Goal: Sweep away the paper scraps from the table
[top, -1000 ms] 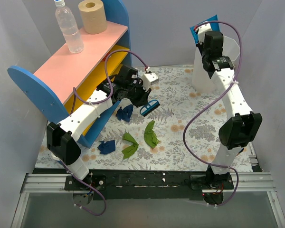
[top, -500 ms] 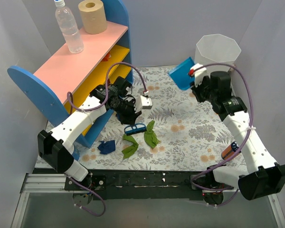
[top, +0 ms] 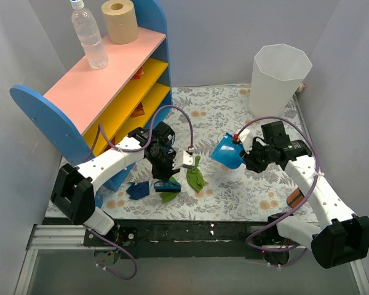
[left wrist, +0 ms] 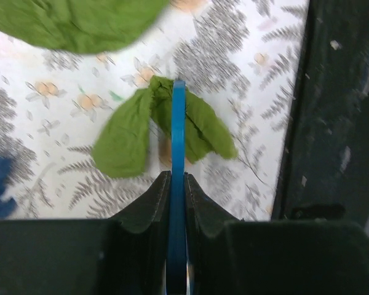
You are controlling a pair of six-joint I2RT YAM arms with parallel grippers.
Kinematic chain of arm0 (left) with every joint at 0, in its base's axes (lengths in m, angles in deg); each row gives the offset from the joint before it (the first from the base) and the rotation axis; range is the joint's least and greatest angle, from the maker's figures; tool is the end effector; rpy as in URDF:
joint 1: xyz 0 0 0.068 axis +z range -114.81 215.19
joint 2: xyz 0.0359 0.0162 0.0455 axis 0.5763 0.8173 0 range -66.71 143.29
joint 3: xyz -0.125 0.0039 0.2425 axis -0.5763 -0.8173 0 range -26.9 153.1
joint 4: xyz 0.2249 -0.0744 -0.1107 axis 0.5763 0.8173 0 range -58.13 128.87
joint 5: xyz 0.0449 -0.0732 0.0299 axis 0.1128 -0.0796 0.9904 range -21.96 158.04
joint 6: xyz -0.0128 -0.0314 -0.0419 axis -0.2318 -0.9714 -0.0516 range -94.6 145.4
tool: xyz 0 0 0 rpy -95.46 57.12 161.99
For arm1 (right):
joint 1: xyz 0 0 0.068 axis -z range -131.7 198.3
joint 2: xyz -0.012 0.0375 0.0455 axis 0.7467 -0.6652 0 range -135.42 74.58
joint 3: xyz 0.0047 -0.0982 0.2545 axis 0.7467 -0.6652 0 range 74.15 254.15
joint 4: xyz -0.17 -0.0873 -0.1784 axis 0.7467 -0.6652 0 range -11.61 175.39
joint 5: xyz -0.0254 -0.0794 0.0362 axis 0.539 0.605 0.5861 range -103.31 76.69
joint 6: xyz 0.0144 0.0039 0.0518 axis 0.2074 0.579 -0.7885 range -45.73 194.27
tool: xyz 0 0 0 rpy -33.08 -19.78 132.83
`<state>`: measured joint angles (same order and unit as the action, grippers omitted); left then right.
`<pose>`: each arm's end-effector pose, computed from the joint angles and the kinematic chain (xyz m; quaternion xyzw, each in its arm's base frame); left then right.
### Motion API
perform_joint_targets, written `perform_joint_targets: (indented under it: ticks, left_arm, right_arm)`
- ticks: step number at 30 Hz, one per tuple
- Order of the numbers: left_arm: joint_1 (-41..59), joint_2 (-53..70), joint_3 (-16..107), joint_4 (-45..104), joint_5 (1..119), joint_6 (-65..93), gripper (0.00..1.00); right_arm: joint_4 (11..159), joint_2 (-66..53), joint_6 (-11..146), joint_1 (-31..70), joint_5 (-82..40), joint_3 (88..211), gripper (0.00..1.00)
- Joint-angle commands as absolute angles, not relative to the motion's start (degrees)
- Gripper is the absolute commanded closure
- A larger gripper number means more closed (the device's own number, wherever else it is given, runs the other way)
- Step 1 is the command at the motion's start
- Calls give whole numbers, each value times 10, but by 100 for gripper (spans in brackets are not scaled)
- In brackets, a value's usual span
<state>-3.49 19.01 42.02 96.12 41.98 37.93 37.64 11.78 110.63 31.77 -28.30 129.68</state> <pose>0.2000 -0.1802 0.2588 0.4357 0.8683 -0.2361 0.0233 0.2006 0.0693 0.2880 -0.4562 0.8292 0.0713 0.3149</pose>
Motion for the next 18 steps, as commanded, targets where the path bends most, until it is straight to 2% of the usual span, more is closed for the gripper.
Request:
perform_joint_targets:
  ticks: [1,7,11,14,18]
  left_arm:
    - [-40,240,432,815,411,321,100]
    - [-45,316,505,727,433,224,100]
    - [-45,364,599,776,431,184,100]
    - [-45,345,614,805,424,185,100]
    - [-45,261,575,798,430,170,100]
  right_arm:
    - [294,130,1153,317,-260,1272,99]
    - [278,132,1157,316,-218,1237,99]
    - [265,129,1163,316,-203,1230,99]
    - [250,130,1174,316,-203,1234,99]
    - [219,119,1178,316,-190,1223,99]
